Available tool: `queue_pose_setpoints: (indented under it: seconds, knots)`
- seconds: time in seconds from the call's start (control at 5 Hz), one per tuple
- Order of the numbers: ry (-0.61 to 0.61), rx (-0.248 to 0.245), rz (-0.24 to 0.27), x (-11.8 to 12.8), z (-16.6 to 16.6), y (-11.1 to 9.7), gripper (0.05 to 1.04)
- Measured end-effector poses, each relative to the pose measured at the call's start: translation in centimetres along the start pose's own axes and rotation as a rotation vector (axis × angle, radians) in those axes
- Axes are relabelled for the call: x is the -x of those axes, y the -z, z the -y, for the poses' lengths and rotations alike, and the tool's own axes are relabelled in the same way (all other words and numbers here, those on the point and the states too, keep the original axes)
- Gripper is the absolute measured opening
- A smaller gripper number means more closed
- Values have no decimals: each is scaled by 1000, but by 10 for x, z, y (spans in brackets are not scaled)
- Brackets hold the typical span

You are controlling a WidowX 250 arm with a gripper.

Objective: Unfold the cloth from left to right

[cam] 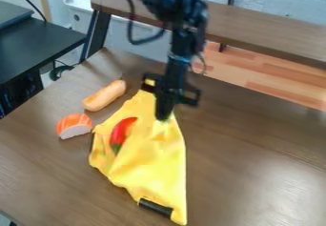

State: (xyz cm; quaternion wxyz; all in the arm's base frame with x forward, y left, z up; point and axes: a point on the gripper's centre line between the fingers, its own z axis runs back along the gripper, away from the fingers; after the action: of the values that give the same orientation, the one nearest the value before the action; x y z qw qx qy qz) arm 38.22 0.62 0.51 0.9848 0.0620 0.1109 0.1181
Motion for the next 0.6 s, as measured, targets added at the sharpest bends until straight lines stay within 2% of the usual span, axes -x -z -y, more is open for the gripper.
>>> queue_pose_setpoints:
  seconds: [0.2, 0.4, 0.6]
  knots:
    - [-40, -5, -18, -1, 34, -6, 51]
    - [-69, 28, -31, -4, 61, -12, 51]
    - [-86, 74, 10, -8, 79, -25, 51]
